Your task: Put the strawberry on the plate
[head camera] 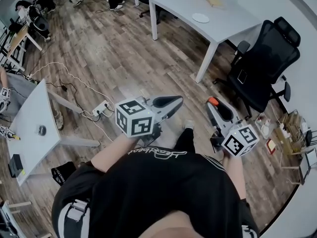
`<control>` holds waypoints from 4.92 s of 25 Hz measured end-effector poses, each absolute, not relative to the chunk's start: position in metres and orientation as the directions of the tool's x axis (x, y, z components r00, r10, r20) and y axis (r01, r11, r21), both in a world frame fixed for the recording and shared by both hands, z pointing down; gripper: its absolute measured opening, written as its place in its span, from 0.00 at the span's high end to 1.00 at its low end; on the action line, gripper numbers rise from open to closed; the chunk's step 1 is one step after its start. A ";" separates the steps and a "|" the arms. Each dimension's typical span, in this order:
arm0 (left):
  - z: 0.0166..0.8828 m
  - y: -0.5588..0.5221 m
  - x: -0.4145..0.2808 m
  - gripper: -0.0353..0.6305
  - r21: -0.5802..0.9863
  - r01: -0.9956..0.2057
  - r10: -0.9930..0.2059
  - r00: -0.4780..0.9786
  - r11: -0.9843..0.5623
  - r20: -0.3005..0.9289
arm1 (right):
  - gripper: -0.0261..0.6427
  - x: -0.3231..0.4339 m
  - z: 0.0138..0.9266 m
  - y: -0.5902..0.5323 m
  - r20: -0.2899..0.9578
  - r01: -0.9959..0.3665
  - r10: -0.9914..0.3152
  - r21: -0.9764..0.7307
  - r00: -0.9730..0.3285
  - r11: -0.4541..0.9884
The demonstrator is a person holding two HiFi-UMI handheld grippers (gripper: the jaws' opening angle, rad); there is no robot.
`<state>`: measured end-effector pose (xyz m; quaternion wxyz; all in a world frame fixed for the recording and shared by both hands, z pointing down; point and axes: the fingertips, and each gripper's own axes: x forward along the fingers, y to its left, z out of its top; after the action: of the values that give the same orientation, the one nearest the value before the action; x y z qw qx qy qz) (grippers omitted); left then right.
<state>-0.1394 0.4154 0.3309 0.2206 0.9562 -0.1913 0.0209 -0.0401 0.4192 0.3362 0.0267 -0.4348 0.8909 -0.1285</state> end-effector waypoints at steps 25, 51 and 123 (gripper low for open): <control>0.295 0.035 0.064 0.94 0.396 -0.451 -0.438 0.890 -0.800 0.129 | 0.76 0.152 0.309 0.032 0.083 -0.713 -0.714 -0.201 -0.696 0.672; 0.323 -0.099 0.064 0.94 0.438 -0.460 -0.437 0.885 -0.773 0.158 | 0.76 0.149 0.327 -0.090 0.121 -0.719 -0.714 -0.238 -0.689 0.653; 0.462 -0.460 0.012 0.94 0.613 -0.506 -0.314 0.861 -0.607 0.401 | 0.76 0.108 0.570 -0.486 0.709 -0.744 -0.618 0.199 -0.340 0.638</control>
<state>0.0118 -0.4603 0.4624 0.3786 0.8872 -0.2311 0.1272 0.1081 -0.4856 0.5697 -0.3940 -0.4181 0.8146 -0.0803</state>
